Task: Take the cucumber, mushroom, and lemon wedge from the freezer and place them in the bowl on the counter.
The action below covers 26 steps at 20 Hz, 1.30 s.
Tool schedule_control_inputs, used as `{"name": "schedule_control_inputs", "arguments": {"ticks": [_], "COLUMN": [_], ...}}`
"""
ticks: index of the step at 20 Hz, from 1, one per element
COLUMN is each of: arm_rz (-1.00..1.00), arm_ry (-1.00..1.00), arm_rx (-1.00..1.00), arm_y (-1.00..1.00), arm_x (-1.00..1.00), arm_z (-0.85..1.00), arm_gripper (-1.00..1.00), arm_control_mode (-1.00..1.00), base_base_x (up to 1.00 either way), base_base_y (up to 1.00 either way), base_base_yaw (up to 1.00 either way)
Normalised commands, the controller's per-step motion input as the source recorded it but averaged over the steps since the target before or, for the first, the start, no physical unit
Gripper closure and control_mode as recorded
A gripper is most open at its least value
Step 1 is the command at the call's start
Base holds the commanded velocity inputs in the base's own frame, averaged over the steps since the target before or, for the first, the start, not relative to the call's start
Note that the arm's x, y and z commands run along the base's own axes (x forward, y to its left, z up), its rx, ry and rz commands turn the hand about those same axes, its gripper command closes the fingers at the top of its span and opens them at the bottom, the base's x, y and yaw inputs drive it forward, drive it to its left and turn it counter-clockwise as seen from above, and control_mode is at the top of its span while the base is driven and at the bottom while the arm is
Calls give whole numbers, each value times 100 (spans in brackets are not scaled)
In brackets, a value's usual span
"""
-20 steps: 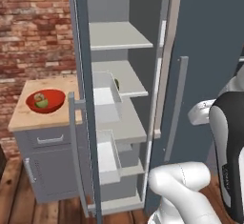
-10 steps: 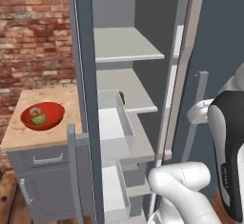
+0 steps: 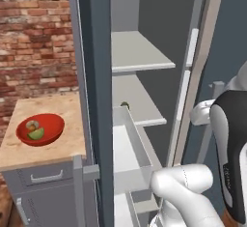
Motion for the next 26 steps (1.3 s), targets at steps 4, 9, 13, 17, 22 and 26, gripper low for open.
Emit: {"name": "schedule_control_inputs", "arguments": {"ticks": [4, 9, 13, 17, 22, 26], "arm_rz": [0, 0, 0, 0, 0, 0], "arm_ry": [0, 0, 0, 0, 0, 0], "arm_rx": [0, 0, 0, 0, 0, 0], "arm_y": [0, 0, 0, 0, 0, 0], "arm_x": [0, 0, 0, 0, 0, 0], "arm_z": [0, 0, 0, 0, 0, 0], "arm_gripper": [-100, -100, -100, -100, -100, -100], "arm_control_mode": [100, 100, 100, 100, 100, 100], "base_base_x": [11, 5, 0, 0, 0, 0], "base_base_y": [37, 56, 45, 29, 14, 0], "base_base_yaw": [-6, -6, -2, 0, 0, 0]}}
